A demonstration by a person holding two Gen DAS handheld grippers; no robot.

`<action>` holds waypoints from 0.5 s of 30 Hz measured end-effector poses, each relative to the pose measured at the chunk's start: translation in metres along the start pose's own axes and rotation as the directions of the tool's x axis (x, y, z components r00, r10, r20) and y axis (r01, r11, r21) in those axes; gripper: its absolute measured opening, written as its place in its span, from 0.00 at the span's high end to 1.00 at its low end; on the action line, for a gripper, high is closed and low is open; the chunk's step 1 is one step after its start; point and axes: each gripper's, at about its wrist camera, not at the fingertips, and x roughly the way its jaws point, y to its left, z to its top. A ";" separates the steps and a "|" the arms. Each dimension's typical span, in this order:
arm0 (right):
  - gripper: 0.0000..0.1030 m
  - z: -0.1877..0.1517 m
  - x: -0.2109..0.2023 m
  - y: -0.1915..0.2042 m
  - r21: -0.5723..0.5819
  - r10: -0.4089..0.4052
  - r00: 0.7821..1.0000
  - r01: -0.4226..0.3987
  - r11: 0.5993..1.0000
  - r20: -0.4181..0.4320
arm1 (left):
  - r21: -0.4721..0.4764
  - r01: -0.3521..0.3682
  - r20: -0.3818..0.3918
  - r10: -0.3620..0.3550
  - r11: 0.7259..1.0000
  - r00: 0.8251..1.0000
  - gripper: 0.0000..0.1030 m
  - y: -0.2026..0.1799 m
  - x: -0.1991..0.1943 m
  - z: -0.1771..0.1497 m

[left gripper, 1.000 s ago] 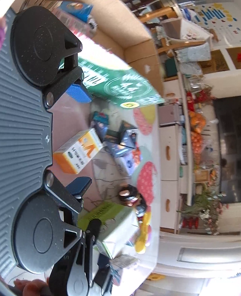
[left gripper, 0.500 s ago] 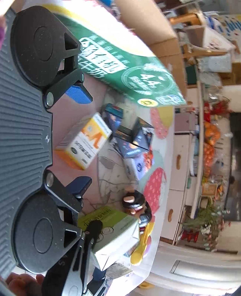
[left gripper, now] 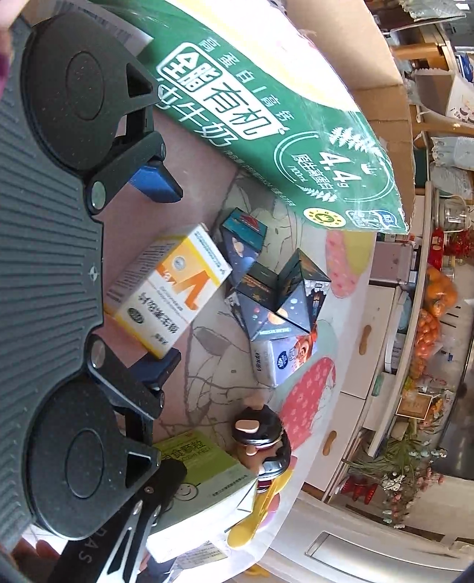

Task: Organize rigid objects
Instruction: 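Lift the carton with right tool while left tool approaches the orange-white medicine box, then close the left tool on the orange-white medicine box while right tool holds the carton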

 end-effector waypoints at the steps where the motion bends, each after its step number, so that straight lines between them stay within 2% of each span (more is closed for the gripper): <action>1: 0.14 0.000 0.000 0.000 0.001 0.003 1.000 -0.003 1.000 0.001 | 0.006 -0.001 0.004 0.001 1.000 1.000 0.00 0.000 0.002 0.001; 5: 0.12 0.001 0.001 0.001 -0.009 0.001 1.000 -0.001 1.000 0.003 | 0.061 -0.009 0.016 0.008 0.998 1.000 0.00 -0.003 0.006 0.000; 7: 0.12 0.001 0.001 0.001 -0.011 -0.002 1.000 0.002 1.000 0.003 | 0.084 -0.006 0.026 0.004 0.996 1.000 0.04 -0.006 0.003 -0.003; 9: 0.12 0.002 0.002 0.001 -0.011 -0.005 1.000 0.005 1.000 0.003 | 0.096 0.007 0.032 -0.011 0.995 0.999 0.14 -0.007 0.000 -0.003; 15: 0.12 0.001 0.003 0.001 -0.015 -0.013 1.000 0.013 1.000 0.009 | 0.100 0.018 0.034 -0.022 0.995 0.999 0.15 -0.002 -0.005 -0.007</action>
